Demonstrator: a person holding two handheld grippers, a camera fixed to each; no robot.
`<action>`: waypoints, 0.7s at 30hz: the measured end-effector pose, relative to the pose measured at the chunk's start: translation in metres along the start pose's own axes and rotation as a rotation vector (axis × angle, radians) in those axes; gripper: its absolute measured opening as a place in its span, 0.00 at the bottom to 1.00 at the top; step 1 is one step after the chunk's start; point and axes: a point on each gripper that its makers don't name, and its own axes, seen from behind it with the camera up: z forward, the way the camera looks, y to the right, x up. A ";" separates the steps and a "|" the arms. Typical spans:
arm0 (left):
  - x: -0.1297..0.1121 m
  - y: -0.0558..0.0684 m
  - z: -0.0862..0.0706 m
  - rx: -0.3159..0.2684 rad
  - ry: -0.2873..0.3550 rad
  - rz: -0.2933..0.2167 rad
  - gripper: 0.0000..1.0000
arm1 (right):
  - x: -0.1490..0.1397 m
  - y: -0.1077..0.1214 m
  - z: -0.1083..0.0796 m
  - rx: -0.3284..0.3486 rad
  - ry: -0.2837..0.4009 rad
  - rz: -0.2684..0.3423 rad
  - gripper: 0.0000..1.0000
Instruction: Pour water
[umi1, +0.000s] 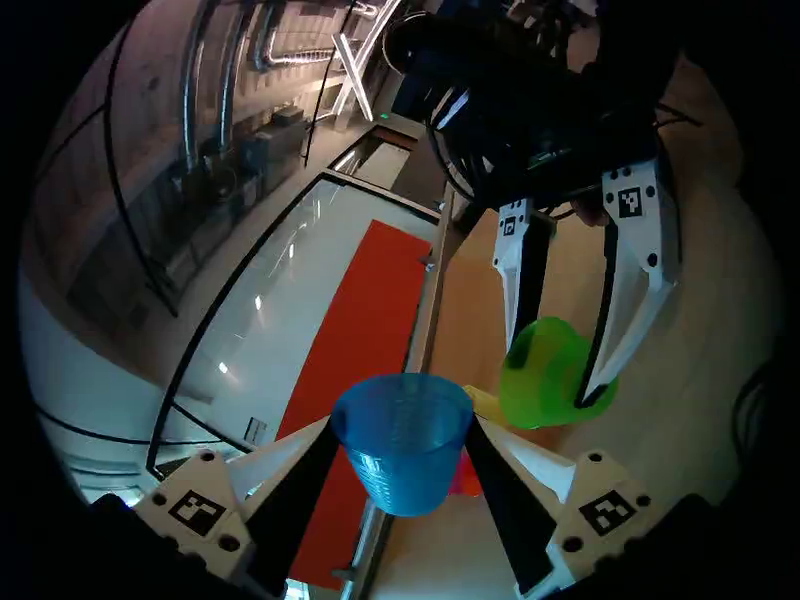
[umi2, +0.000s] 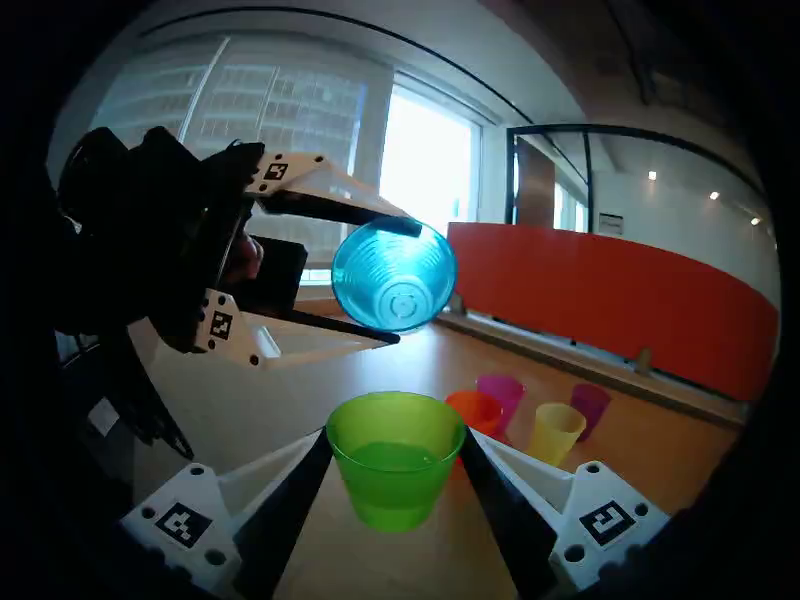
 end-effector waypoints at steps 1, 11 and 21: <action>-0.001 0.000 0.000 -0.001 -0.001 -0.013 0.87 | 0.000 0.000 0.000 -0.001 0.001 0.000 0.93; -0.013 0.006 0.002 -0.016 -0.020 -0.161 0.87 | 0.003 0.000 0.001 -0.004 0.006 -0.005 0.93; -0.024 0.016 -0.004 -0.024 -0.045 -0.376 0.87 | 0.004 0.002 0.002 -0.009 0.003 -0.002 0.93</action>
